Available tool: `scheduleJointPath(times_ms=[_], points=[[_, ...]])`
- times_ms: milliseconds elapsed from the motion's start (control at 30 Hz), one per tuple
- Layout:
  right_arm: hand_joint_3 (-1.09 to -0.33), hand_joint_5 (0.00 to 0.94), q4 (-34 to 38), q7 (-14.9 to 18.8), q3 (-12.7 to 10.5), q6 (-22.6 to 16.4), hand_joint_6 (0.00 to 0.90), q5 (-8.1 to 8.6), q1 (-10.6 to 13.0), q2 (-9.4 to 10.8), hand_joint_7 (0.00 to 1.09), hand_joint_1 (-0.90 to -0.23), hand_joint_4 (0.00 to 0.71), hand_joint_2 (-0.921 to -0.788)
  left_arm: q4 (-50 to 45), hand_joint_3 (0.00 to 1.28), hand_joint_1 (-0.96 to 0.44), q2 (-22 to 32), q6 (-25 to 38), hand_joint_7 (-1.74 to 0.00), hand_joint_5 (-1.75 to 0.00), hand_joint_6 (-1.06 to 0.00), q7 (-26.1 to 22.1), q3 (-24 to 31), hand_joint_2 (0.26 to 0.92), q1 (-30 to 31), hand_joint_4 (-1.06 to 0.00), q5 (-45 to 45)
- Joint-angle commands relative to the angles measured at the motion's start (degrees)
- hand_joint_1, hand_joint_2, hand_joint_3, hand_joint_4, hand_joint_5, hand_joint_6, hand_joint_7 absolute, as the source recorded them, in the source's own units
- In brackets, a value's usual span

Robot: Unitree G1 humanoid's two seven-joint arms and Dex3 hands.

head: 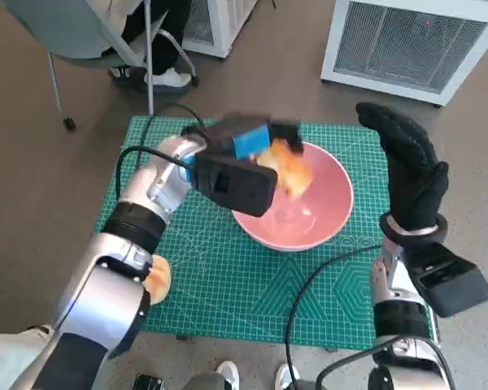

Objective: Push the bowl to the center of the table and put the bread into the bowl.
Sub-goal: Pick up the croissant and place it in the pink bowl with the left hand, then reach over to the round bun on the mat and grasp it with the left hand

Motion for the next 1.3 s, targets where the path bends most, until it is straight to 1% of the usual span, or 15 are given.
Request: scheduleJointPath(times_ms=[33, 133, 200, 267, 400, 600, 767, 967, 1100, 1300], points=[[-0.729, 0.000, -0.6, -1.1, 0.2, 0.8, 0.263, -0.98, 1.6, -0.3, 0.19, -0.639, 0.383, -0.921, -1.9, 0.02, -0.36, 1.4, -0.2, -0.24, -0.02, -0.01, -1.2, -0.4, 0.809, -1.0, -0.01, 0.0], [-0.728, 0.000, -0.3, -1.7, 0.2, 0.6, 0.261, -1.47, 1.5, -0.3, 0.19, -0.638, 0.382, -0.921, -3.8, 0.02, -0.46, 2.3, -1.0, -0.14, -0.01, 0.00, 0.4, -0.4, 0.815, 0.6, 0.00, 0.4], [-0.728, 0.000, -0.1, -2.1, 0.2, 0.5, 0.261, -1.70, 1.4, -0.3, 0.19, -0.639, 0.382, -0.921, -5.3, 0.02, -0.49, 3.2, -1.9, -0.11, 0.00, 0.00, 0.5, 0.1, 0.819, 1.6, 0.00, -0.2], [-0.728, 0.000, -0.1, -2.4, 0.3, 0.4, 0.260, -1.99, 1.4, -0.2, 0.19, -0.641, 0.382, -0.921, -7.2, 0.02, -0.51, 4.2, -2.4, -0.08, 0.00, 0.00, -0.5, 0.9, 0.823, 2.5, 0.00, -1.3], [-0.727, 0.000, -0.1, -2.9, 0.5, 0.4, 0.261, -2.40, 1.4, 0.0, 0.19, -0.643, 0.382, -0.921, -13.5, 0.01, -0.53, 7.2, -2.3, -0.07, 0.00, 0.00, -3.8, 2.8, 0.826, 5.2, 0.00, -4.2], [-0.726, 0.000, -0.1, -2.8, 0.8, 0.4, 0.262, -2.35, 1.5, 0.2, 0.19, -0.641, 0.381, -0.921, -28.1, 0.01, -0.48, 13.3, -1.2, -0.06, 0.00, -0.01, -9.4, 6.6, 0.822, 12.1, 0.00, -9.8], [-0.727, 0.000, -0.2, -2.2, 1.1, 0.3, 0.262, -1.76, 1.8, 0.2, 0.18, -0.622, 0.376, -0.921, -42.1, 0.00, -0.46, 20.3, -0.7, -0.06, 0.00, -0.02, -13.1, 11.1, 0.820, 20.1, 0.00, -14.4], [-0.734, 0.000, 0.2, -1.2, 1.2, 0.3, 0.261, -0.65, 1.7, 0.0, 0.18, -0.601, 0.375, -0.921, -58.2, 0.00, -0.37, 28.0, 1.7, -0.08, 0.00, -0.09, -16.0, 17.6, 0.793, 30.0, 0.00, -19.6], [-0.733, 0.000, 0.3, -0.8, 1.3, 0.5, 0.262, -0.23, 1.6, 0.1, 0.18, -0.610, 0.376, -0.921, -65.6, 0.00, -0.32, 32.0, 2.7, -0.10, 0.00, -0.14, -16.3, 22.1, 0.773, 37.0, 0.00, -21.6], [-0.730, 0.001, 0.8, 0.0, 1.4, 0.9, 0.263, 0.62, 1.4, 0.3, 0.17, -0.633, 0.376, -0.921, -73.0, 0.00, -0.28, 36.0, 4.0, -0.11, -0.02, -0.20, -16.3, 28.3, 0.739, 48.2, -0.05, -23.6]])
